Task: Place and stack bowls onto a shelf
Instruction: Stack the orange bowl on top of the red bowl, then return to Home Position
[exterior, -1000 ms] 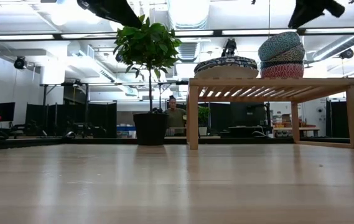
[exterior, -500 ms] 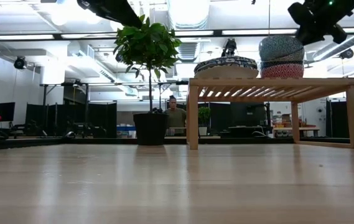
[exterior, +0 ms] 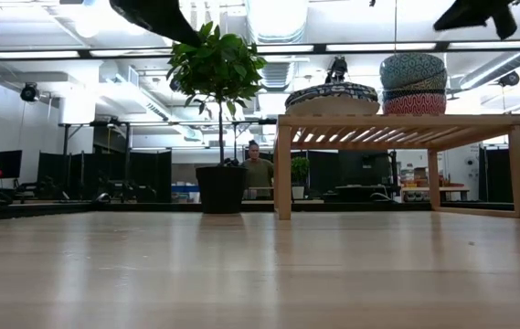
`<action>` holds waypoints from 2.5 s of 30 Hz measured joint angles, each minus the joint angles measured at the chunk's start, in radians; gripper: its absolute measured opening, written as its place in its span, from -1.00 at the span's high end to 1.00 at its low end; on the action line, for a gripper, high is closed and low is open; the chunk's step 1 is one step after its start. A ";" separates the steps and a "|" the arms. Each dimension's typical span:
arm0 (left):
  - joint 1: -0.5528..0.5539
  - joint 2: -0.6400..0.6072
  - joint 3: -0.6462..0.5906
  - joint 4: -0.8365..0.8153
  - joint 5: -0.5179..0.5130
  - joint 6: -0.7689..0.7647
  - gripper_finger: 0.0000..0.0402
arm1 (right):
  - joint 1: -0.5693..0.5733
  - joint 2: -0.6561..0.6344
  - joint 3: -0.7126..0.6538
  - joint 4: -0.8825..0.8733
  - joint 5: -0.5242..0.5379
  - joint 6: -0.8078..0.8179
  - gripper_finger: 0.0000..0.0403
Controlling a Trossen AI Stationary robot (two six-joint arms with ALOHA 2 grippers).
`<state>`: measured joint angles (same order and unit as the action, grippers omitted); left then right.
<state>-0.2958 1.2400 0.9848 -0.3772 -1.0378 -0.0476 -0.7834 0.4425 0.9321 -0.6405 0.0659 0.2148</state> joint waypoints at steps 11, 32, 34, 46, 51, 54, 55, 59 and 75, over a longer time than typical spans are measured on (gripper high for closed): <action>0.004 -0.012 0.000 0.070 0.000 0.027 -0.01 | 0.000 0.039 -0.173 0.227 -0.335 0.073 0.96; 0.005 -0.012 0.000 0.070 0.000 0.028 0.04 | 0.001 0.110 -0.190 0.201 -0.187 0.059 0.96; 0.005 -0.012 0.000 0.070 0.000 0.028 0.04 | 0.000 0.110 -0.191 0.152 -0.152 0.059 0.96; 0.005 -0.012 0.000 0.070 0.000 0.028 0.04 | 0.000 0.080 -0.164 0.121 -0.167 0.062 0.96; 0.005 -0.011 0.000 0.062 0.000 0.031 0.04 | 0.000 0.046 -0.149 0.122 -0.215 0.067 0.96; 0.004 -0.011 0.000 0.026 0.001 0.031 0.04 | 0.002 0.014 -0.149 0.121 -0.273 0.065 0.96; 0.001 -0.012 0.000 0.003 0.001 0.029 0.04 | 0.002 0.001 -0.149 0.121 -0.292 0.062 0.96; -0.012 -0.020 0.000 -0.139 0.004 -0.028 0.06 | 0.002 -0.074 -0.151 0.122 -0.394 0.034 0.96; -0.014 -0.415 -0.359 0.132 0.351 0.045 0.83 | 0.001 -0.437 -0.440 0.285 -0.636 0.053 0.96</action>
<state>-0.3096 0.8252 0.6256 -0.2453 -0.6873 -0.0026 -0.7820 0.0054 0.4925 -0.3554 -0.5696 0.2676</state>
